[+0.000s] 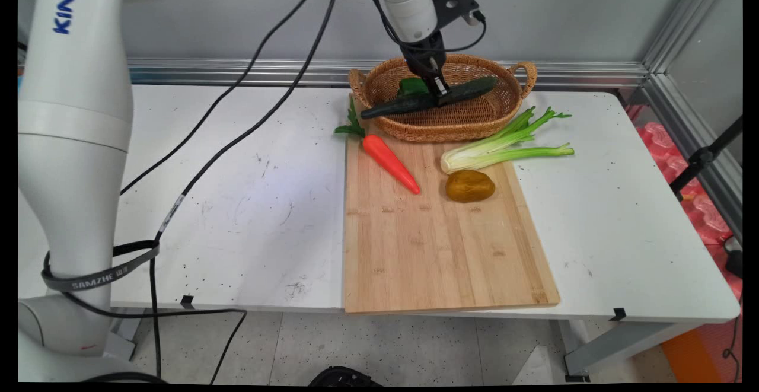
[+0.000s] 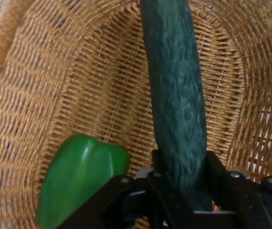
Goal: Place the picked object in the vegetable basket
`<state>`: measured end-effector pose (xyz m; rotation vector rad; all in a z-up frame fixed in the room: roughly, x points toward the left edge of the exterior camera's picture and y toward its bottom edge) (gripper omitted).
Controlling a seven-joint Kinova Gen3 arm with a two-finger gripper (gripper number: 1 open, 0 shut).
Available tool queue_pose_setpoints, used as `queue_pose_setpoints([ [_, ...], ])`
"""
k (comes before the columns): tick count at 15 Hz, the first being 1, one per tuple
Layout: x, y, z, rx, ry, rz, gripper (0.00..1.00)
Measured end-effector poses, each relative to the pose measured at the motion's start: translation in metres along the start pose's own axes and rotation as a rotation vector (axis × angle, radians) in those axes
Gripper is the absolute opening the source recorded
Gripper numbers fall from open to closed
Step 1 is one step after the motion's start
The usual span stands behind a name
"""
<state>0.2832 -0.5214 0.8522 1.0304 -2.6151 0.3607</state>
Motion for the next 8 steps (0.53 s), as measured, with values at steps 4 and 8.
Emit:
queue_pose_setpoints([
  [4, 0.008, -0.001, 0.012, 0.003, -0.01, 0.049, 1.0],
  [8, 0.016, -0.001, 0.015, 0.007, -0.005, 0.097, 1.0],
])
